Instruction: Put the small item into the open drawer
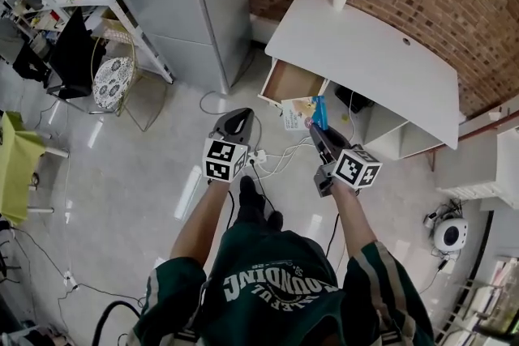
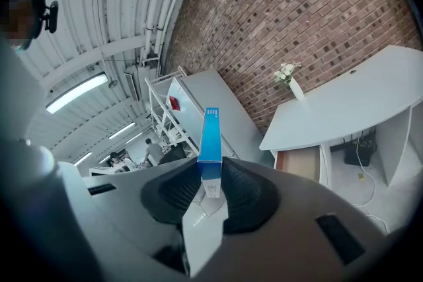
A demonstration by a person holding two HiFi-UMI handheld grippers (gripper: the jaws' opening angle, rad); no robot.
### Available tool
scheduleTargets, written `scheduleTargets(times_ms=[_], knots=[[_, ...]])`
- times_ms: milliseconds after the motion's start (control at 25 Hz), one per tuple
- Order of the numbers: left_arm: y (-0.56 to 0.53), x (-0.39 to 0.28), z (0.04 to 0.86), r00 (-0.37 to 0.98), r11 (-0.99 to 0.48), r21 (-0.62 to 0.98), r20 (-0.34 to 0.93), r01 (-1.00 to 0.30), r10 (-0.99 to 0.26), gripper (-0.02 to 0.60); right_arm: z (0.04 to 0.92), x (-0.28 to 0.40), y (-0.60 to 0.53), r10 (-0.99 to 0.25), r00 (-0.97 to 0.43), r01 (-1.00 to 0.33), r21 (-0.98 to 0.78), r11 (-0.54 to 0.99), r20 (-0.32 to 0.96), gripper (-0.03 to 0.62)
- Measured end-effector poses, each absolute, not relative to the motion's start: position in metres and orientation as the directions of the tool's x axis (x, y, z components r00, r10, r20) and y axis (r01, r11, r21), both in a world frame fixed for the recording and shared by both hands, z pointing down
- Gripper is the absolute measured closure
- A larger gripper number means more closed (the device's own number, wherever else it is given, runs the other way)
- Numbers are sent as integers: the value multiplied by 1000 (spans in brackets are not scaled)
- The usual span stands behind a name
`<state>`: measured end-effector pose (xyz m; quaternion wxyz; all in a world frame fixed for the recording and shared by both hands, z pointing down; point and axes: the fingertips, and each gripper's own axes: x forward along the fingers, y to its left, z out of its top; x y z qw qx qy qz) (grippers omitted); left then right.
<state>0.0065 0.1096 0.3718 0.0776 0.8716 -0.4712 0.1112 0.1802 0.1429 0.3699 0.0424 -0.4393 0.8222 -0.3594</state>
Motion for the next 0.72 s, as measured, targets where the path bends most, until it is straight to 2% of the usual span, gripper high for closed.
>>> scheduleTargets(times_ms=[720], knots=[[-11, -27, 401, 549, -555, 76, 306, -829, -778, 563, 390, 139, 24, -740, -608, -696, -642, 323, 287, 484]])
